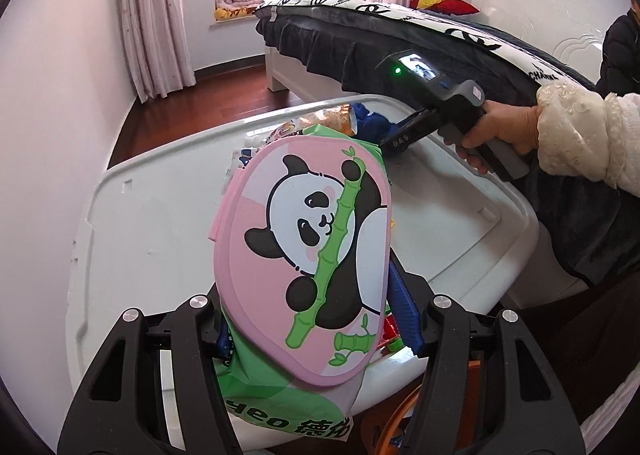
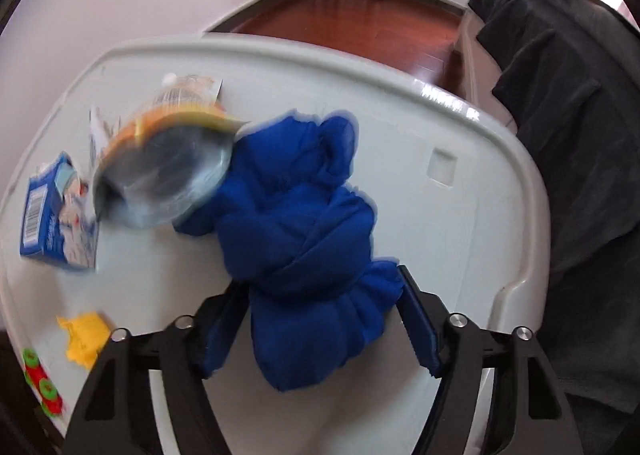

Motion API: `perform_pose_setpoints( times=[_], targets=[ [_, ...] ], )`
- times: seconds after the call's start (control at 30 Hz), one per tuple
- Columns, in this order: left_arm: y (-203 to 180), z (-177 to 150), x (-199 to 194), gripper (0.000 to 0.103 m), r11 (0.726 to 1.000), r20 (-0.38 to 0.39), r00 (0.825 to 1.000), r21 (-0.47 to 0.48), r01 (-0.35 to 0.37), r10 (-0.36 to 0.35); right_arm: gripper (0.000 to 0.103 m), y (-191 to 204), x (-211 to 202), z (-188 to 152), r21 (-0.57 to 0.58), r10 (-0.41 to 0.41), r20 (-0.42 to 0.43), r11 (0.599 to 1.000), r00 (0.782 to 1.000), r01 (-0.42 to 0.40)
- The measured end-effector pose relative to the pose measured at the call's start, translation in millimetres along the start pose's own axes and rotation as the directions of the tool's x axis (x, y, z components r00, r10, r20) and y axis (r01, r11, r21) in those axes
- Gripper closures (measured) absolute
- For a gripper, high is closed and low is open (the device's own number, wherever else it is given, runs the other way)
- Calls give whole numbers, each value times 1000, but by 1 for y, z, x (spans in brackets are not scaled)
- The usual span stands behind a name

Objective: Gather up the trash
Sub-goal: 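Grasp the blue cloth with the right gripper, then open both grippers over the orange bucket, dropping panda bag and blue cloth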

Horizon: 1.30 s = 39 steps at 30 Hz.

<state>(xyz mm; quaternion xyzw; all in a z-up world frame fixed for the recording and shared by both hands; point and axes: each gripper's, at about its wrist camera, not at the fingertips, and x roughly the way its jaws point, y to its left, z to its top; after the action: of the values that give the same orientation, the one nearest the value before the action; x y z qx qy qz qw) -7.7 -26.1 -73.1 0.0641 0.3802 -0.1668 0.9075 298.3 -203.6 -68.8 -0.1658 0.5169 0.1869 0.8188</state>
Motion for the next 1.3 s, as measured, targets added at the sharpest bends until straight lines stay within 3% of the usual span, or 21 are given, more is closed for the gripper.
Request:
perform_pose_setpoints(
  times=[0.03, 0.07, 0.13, 0.2, 0.5, 0.7, 0.87, 1.0, 1.13, 1.3],
  targets=[
    [1, 1, 0, 44, 1000, -1, 1000, -5, -2, 2, 65, -4, -2, 1, 29, 22, -12, 999, 1000, -22],
    [4, 1, 0, 44, 1000, -2, 1000, -13, 4, -4, 65, -8, -4, -1, 61, 47, -32, 997, 998, -45],
    [7, 1, -2, 44, 1000, 3, 1000, -19, -15, 15, 65, -7, -13, -11, 49, -6, -42, 999, 999, 8],
    [9, -1, -4, 44, 1000, 7, 1000, -27, -12, 12, 65, -11, -25, -29, 76, -4, -57, 997, 998, 8],
    [-6, -8, -25, 44, 1000, 27, 999, 2, -22, 22, 64, 5, -96, -108, 174, -6, -6, 985, 1000, 7],
    [-20, -28, -42, 44, 999, 12, 1000, -40, -14, 15, 64, 56, -147, -164, 218, -15, 48, 976, 999, 5],
    [-42, -56, -57, 44, 995, -27, 999, -100, 24, -27, 63, 104, -183, -226, 277, 41, 96, 959, 995, -66],
    [-69, -88, -64, 44, 993, -99, 995, -120, 9, -21, 62, 144, -190, -266, 253, 76, 39, 964, 996, -83],
    [-92, -127, -61, 44, 987, -224, 973, -159, 12, -48, 62, 172, -176, -300, 198, 97, -73, 977, 993, -81],
    [-110, -166, -33, 44, 983, -400, 913, -181, 4, -77, 62, 194, -137, -345, 177, 107, -246, 982, 963, -64]
  ],
)
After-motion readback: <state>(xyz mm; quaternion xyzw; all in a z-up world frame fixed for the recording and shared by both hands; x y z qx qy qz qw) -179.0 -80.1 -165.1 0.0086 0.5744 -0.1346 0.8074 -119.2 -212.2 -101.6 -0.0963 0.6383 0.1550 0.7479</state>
